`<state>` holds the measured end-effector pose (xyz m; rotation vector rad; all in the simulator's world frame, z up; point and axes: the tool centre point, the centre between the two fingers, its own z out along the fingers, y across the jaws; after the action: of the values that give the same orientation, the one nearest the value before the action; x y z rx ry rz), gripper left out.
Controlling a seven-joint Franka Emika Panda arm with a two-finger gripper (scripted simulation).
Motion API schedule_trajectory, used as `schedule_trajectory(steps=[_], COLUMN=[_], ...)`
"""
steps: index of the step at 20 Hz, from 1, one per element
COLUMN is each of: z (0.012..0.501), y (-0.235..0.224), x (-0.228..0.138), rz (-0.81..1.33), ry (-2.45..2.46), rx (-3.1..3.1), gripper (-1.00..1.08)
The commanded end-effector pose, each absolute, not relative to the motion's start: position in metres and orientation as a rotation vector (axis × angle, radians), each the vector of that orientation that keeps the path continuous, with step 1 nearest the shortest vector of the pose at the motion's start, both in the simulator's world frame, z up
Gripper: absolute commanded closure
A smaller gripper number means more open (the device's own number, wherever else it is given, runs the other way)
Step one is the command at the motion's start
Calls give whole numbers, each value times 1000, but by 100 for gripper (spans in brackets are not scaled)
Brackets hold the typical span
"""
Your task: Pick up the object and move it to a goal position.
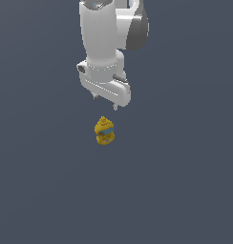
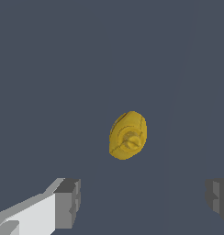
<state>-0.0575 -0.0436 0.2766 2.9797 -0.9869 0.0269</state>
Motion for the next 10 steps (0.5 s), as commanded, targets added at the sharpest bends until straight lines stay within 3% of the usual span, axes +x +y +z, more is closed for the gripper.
schedule_trajectory(steps=[1,10], z=[269,244], y=[-45,-52], x=[-56,-52], rz=[23,11], ry=[-1092,-1449], rx=[2944,2789], gripper=[-92,-92])
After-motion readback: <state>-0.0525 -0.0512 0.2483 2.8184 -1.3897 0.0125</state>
